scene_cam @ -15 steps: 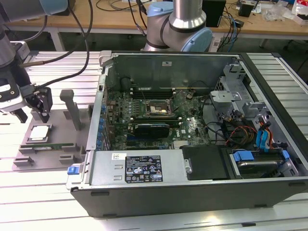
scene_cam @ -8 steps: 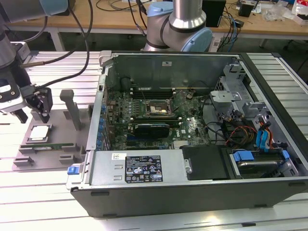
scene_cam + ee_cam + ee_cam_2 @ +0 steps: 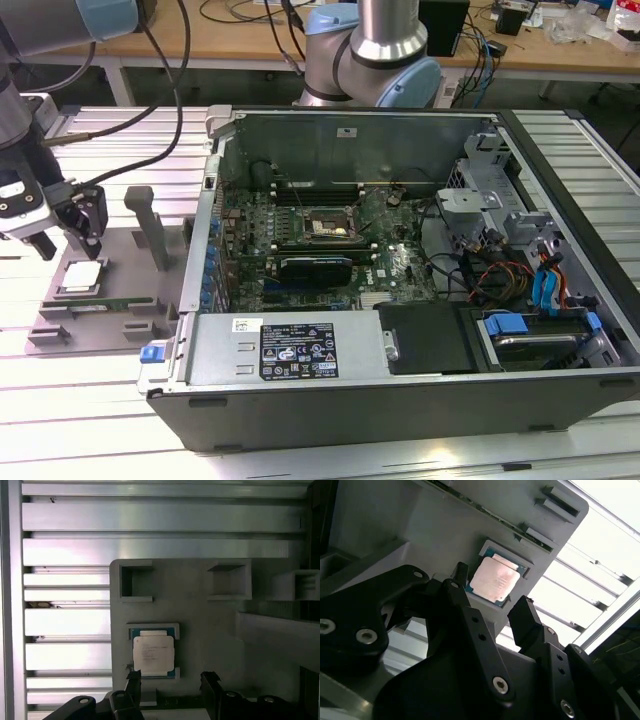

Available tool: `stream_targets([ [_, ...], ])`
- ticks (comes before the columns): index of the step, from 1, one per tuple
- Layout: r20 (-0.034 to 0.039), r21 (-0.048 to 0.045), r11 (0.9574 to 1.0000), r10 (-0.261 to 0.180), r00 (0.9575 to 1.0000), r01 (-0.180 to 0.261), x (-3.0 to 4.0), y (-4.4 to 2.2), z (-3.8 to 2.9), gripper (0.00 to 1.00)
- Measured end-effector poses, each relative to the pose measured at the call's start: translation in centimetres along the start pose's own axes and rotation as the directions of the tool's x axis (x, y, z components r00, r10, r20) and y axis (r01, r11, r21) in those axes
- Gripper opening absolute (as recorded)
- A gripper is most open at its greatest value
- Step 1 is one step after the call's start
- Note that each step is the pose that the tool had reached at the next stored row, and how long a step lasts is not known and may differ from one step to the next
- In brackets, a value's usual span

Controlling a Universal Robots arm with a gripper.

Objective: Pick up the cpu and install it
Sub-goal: 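Pick up the cpu and move it towards the insertion slot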

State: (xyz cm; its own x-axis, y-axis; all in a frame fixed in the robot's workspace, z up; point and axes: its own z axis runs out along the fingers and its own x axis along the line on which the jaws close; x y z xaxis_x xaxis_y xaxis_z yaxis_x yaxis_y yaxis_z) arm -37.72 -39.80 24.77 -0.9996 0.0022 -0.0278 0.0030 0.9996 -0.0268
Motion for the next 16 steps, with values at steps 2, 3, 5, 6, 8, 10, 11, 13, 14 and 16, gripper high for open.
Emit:
stream_targets([
  [2,-0.0001,0.0000,1.0000,-0.001,1.0000,0.001,0.05,0.00,0.19,0.60],
  [3,-0.0002,0.0001,1.0000,-0.001,1.0000,0.001,0.06,0.00,0.27,0.60],
  [5,-0.0002,0.0001,1.0000,-0.001,1.0000,0.001,0.08,0.01,0.45,0.60],
  [6,-0.0002,0.0001,1.0000,-0.001,1.0000,0.001,0.08,0.01,0.60,0.60],
  [8,-0.0002,0.0001,1.0000,-0.001,1.0000,0.001,0.08,0.02,0.77,0.60],
  [10,-0.0002,0.0000,1.0000,-0.001,1.0000,0.001,0.09,0.02,0.90,0.60],
  [11,-0.0002,0.0001,1.0000,-0.001,1.0000,0.001,0.09,0.02,0.94,0.60],
  [13,-0.0002,0.0000,1.0000,-0.001,1.0000,0.001,0.09,0.03,1.03,0.60],
  [14,-0.0002,0.0001,1.0000,-0.001,1.0000,0.001,0.09,0.03,1.07,0.60],
  [16,-0.0001,0.0000,1.0000,-0.001,1.0000,0.001,0.09,0.03,1.16,0.60],
])
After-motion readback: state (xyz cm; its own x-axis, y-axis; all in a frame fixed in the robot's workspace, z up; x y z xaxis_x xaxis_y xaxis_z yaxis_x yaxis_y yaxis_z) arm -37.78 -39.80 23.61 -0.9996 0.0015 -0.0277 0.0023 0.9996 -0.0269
